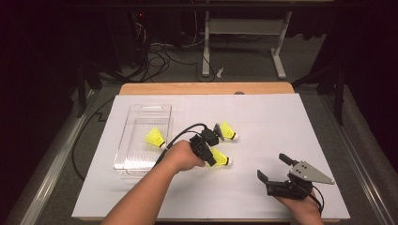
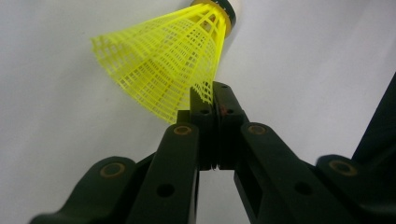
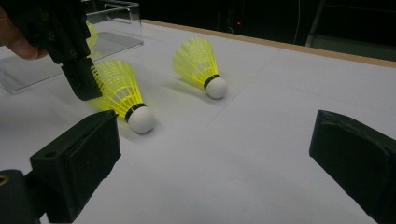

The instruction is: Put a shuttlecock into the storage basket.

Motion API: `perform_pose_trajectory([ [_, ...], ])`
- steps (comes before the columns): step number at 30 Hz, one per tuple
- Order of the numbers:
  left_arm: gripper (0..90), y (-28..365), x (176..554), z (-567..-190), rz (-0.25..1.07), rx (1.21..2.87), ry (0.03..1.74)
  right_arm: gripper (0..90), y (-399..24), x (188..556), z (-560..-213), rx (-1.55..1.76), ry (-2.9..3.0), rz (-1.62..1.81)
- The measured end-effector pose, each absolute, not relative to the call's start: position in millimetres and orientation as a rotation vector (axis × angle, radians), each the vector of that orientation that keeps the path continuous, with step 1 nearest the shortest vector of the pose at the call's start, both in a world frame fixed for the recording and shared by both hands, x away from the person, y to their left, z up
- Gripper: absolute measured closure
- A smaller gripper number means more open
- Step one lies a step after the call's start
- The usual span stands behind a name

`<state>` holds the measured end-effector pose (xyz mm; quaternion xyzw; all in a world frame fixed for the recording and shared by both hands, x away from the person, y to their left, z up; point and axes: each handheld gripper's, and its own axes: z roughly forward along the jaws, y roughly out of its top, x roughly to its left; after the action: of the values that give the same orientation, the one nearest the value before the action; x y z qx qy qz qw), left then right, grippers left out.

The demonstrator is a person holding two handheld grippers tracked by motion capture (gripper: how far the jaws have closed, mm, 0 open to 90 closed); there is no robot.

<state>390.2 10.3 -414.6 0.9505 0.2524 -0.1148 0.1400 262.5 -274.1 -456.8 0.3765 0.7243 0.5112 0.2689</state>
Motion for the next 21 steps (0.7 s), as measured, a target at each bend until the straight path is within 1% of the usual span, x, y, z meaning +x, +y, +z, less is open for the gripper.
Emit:
perform_pose_trajectory([
  [6,89.7,9.0,388.3,-413.1,-0.356,2.736,0.708,2.7,-274.1,262.4,-456.9,1.015,1.954,1.373],
  [16,89.8,11.8,384.8,-405.1,-0.351,2.724,0.691,2.7,-273.9,262.4,-457.1,1.014,1.954,1.372],
  [21,89.7,15.8,383.5,-400.2,-0.325,2.719,0.696,2.7,-273.6,262.5,-457.3,1.016,1.958,1.370],
])
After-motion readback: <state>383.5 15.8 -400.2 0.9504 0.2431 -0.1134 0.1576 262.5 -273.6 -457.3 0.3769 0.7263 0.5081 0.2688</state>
